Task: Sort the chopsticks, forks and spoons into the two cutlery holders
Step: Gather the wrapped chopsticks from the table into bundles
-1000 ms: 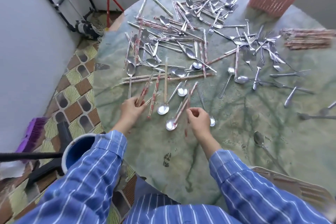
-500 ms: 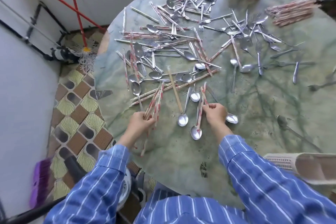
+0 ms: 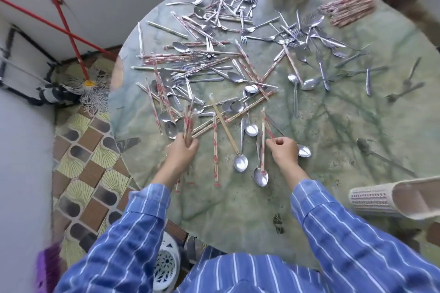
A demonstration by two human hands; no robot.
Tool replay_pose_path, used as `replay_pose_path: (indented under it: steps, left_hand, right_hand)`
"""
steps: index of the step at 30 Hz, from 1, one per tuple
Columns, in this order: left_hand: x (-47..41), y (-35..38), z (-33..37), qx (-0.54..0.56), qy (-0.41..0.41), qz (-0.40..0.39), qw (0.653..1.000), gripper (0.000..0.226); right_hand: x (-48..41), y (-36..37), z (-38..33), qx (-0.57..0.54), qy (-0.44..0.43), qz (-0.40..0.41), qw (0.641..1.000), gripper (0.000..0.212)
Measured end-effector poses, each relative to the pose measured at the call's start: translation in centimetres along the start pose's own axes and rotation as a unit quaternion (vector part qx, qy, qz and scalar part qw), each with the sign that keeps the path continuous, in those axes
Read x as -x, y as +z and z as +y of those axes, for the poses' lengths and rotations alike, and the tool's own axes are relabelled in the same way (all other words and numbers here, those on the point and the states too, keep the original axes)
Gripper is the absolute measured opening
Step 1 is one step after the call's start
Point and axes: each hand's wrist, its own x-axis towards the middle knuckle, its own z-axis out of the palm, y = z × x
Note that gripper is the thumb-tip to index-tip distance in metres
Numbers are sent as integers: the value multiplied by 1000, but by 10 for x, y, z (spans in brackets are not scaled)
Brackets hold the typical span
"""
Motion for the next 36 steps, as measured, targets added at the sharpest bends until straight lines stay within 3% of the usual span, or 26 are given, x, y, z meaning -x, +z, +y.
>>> replay_pose_path:
  steps: [2, 7, 12, 16, 19, 23, 30, 34, 36]
  left_hand:
    - [-3, 10, 12, 4, 21, -8, 1000, 22]
    - [-14, 32, 22, 16, 9, -10, 1000, 32]
    - [-14, 41, 23, 8, 9, -26, 1000, 24]
    - [-12, 42, 26, -22, 2, -43, 999, 16]
    - [-11, 41, 26, -34, -13, -42, 998, 17]
    - [-5, 35, 17, 11, -6, -28, 1000, 20]
    - [-10, 20, 14, 235, -38, -58, 969, 12]
    - [-20, 5, 11, 229, 7, -79, 970, 14]
    - [-28, -2, 8, 199, 33, -74, 977, 15]
  right_hand:
    - [1, 2, 1, -6, -7, -1, 1000, 24]
    - [1, 7, 0, 13, -20, 1, 1000, 21]
    - [-4, 7, 2, 59, -17, -22, 998, 22]
    - [-7, -1, 6, -4, 15, -28, 999, 20]
    - [-9, -10, 9, -111, 44, -16, 993, 13]
    - [-6, -18, -1, -161, 4, -59, 985, 11]
    - [14, 12, -36, -41, -65, -168, 983, 17]
    - [17, 44, -50, 87, -122, -137, 979, 36]
    - [17, 59, -54, 109, -125, -115, 979, 36]
